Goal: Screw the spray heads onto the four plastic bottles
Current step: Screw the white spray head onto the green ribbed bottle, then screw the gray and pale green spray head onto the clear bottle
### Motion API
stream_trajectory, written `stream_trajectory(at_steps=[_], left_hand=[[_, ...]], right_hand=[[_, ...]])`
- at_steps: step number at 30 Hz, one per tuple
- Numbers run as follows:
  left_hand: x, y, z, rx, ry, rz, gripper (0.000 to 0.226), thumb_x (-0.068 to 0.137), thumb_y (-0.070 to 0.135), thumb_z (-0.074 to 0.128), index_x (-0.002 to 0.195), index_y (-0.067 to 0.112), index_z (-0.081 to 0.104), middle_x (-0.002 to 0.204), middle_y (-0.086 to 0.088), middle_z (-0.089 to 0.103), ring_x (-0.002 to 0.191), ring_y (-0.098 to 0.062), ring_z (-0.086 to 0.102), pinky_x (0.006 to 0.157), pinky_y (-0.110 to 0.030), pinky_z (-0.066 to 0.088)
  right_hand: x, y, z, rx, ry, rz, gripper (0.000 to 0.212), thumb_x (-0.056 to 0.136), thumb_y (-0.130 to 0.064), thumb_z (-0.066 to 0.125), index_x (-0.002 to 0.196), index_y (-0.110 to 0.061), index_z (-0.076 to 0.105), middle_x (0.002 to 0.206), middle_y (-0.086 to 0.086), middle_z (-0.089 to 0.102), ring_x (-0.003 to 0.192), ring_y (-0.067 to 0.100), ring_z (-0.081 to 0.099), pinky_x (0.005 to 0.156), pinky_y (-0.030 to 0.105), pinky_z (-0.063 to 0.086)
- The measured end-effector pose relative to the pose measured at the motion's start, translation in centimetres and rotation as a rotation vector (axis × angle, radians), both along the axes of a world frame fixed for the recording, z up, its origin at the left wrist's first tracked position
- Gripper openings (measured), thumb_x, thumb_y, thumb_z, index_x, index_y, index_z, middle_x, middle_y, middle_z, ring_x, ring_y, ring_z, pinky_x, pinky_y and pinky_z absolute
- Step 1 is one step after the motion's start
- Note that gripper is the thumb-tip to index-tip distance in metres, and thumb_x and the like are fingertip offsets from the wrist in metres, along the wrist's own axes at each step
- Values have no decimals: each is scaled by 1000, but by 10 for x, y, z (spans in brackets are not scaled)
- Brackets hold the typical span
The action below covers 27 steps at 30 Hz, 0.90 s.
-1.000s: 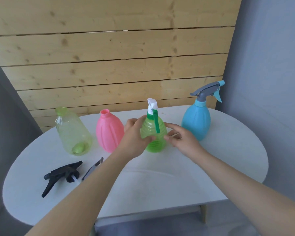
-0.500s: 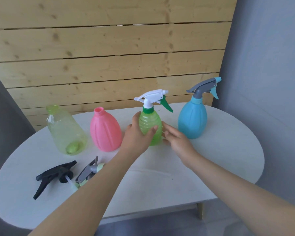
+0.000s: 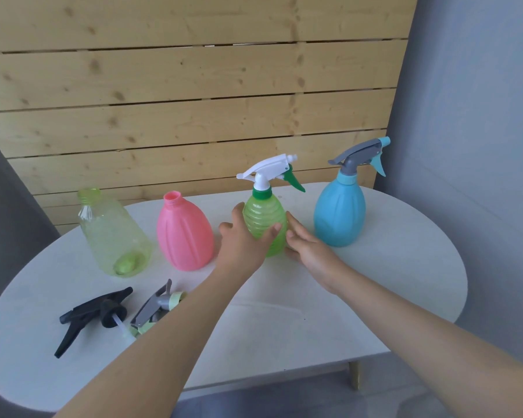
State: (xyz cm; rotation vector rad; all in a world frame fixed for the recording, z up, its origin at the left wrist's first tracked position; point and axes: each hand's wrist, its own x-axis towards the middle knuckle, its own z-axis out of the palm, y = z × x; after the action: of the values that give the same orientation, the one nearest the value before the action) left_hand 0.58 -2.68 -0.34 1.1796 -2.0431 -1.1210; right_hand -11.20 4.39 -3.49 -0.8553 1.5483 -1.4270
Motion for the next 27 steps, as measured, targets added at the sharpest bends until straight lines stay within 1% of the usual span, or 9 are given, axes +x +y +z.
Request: stream_trajectory(at_steps=[3,5,7,10,13,18,21,23,27], left_hand=[[3,1,4,16,-52,7,91,80,52,64,148,20,13,141,-18,30,98,-20,40,81,-30,34],[10,3,6,-20,-85,10,90,81,53,62,148,16,15,142,-18,34,109,-24,47,83,-30,36],[23,5,8,-94,-151,4,76,85,49,59,143,12,29,134,-15,46,115,-26,51,84,-32,41],[50,8,11,-200,-224,-30,29,90,33,57,110,13,62,99,-2,66,92,-21,61,68,-25,43],[81,10,16,-225,-314,-27,18,91,26,54,90,15,68,83,0,68,79,-24,63,60,-26,44],[131,-2,20,-114,-398,2,13,88,27,59,93,22,69,90,0,66,80,-24,64,71,-30,51],[154,-12,15,-52,-485,-16,28,84,34,65,109,21,66,105,-5,56,97,-26,56,81,-39,53],[163,-17,11,-43,-575,-26,42,83,42,65,119,23,60,120,-8,51,114,-27,49,85,-41,52],[168,-22,3,-7,-558,-47,59,82,42,66,133,18,47,119,-2,59,103,-24,58,86,-34,48]], right_hand=[[1,4,-1,70,64,-52,51,98,-25,40,146,-27,24,154,-2,29,137,16,35,114,40,29],[4,11,0,120,126,-105,49,96,-27,44,143,-23,32,149,2,38,132,18,41,112,41,32],[9,20,4,166,216,-141,45,93,-27,47,137,-19,41,140,5,49,125,20,49,109,40,36],[21,34,16,191,402,-108,36,89,-26,52,125,-20,53,124,1,60,108,15,57,93,27,42],[36,41,27,150,541,-22,24,88,-26,55,110,-21,65,108,-5,66,97,7,58,76,17,40],[64,41,28,152,636,157,19,86,-27,60,101,-23,69,95,-9,68,88,2,62,70,3,42],[75,34,25,148,738,231,22,83,-26,64,104,-22,69,99,-3,70,91,8,63,84,18,48],[82,26,25,150,809,276,25,82,-31,66,105,-23,70,99,-3,70,90,10,63,85,25,49],[93,10,24,181,820,322,25,80,-32,69,102,-22,71,93,-3,71,83,11,63,78,25,50]])
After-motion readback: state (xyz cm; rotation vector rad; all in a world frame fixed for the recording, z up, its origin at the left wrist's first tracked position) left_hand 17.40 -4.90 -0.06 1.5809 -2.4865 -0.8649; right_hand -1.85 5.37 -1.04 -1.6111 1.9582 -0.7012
